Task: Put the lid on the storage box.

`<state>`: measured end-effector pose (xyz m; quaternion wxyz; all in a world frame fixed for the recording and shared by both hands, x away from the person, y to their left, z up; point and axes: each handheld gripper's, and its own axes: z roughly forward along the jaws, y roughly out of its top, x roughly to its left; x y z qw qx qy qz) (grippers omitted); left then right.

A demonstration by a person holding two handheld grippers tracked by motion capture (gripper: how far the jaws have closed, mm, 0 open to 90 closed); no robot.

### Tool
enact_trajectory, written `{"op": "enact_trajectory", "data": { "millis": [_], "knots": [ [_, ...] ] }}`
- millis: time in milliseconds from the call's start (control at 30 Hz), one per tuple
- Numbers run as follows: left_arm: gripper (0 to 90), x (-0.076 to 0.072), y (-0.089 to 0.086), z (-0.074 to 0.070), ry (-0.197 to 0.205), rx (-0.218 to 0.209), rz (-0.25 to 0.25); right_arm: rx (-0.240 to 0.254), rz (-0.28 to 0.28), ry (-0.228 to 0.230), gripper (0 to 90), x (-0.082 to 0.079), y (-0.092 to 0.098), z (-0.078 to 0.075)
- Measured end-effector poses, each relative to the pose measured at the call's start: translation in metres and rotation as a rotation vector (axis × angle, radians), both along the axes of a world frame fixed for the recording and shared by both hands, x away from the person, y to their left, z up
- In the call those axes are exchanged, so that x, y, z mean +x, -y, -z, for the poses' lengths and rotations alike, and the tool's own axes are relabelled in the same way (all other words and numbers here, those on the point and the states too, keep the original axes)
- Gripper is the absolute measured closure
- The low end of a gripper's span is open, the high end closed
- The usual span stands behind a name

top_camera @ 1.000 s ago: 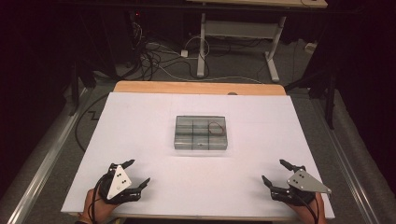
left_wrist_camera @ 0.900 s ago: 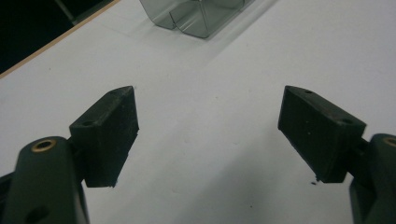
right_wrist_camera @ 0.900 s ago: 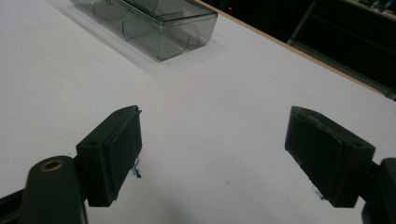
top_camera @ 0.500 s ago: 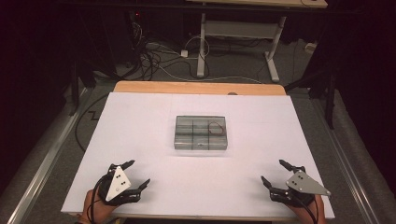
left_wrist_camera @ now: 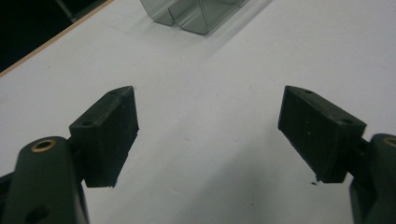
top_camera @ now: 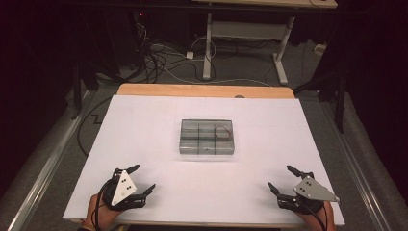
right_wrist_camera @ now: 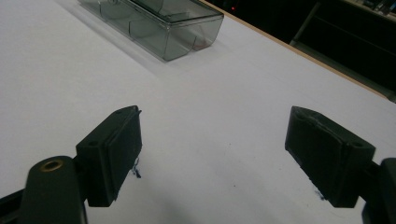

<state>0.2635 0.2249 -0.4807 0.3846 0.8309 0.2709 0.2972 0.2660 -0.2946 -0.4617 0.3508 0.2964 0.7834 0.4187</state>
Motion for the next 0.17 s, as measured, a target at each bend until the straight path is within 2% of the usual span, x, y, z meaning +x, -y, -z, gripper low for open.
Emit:
{"op": "enact_trajectory", "data": {
  "millis": [167],
  "knots": [
    [19.7,0.0011,0.0021,0.0010,-0.005,0.005,-0.001,0.001,-0.004,-0.007,19.3,0.0009,-0.0012,0.0014]
  ]
}}
